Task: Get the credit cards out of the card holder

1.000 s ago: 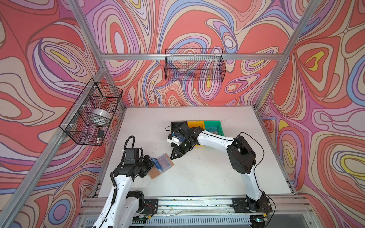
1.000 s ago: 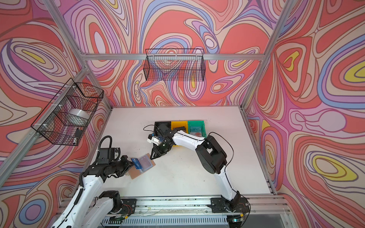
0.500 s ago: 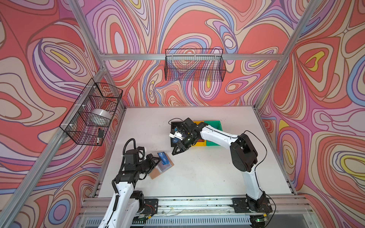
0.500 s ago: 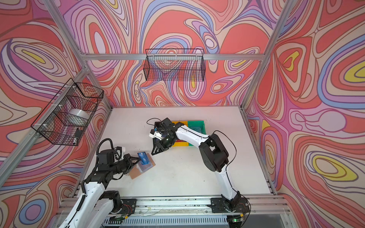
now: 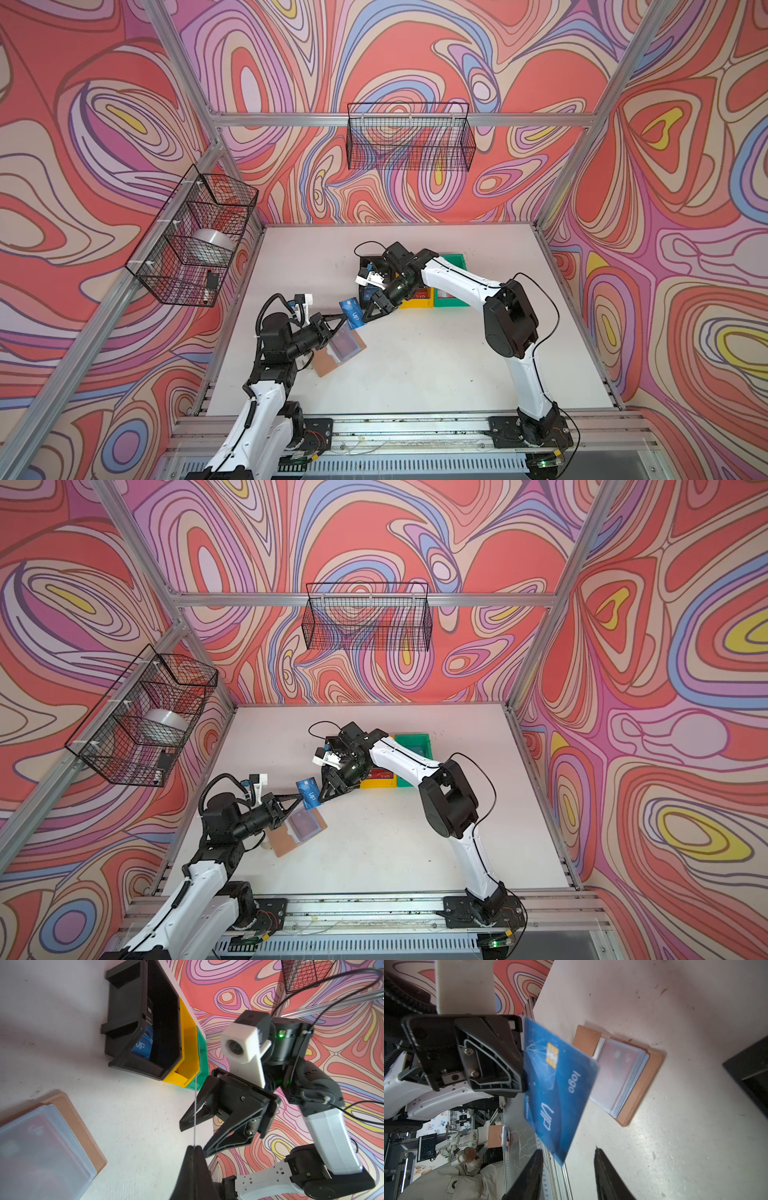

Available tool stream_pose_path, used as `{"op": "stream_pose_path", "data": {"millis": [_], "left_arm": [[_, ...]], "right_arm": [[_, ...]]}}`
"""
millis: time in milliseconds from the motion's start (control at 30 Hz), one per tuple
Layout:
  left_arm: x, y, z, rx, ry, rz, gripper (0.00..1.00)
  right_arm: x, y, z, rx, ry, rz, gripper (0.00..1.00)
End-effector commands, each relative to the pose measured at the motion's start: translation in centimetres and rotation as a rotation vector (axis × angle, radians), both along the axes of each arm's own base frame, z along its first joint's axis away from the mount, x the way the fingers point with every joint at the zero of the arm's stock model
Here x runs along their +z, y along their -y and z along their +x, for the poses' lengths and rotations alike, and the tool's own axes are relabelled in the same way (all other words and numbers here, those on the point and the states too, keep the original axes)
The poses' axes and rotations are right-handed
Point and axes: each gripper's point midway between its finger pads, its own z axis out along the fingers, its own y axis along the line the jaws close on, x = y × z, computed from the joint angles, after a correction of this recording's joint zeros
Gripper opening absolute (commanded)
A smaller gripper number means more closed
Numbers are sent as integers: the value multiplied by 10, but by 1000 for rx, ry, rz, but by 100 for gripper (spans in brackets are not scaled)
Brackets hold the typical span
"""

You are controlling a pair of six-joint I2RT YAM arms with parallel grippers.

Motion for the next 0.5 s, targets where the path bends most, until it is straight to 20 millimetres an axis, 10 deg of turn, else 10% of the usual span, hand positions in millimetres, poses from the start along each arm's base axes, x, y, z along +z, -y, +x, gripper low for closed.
{"op": "stream_pose_path", "data": {"millis": [0, 467], "left_arm": [[13, 2, -1, -19, 65, -21, 0], [-5, 0, -1, -2, 3, -11, 0]], "right_arm": [[1, -5, 0, 19, -8, 20, 43], [21, -14, -11, 60, -95, 182, 38]]}}
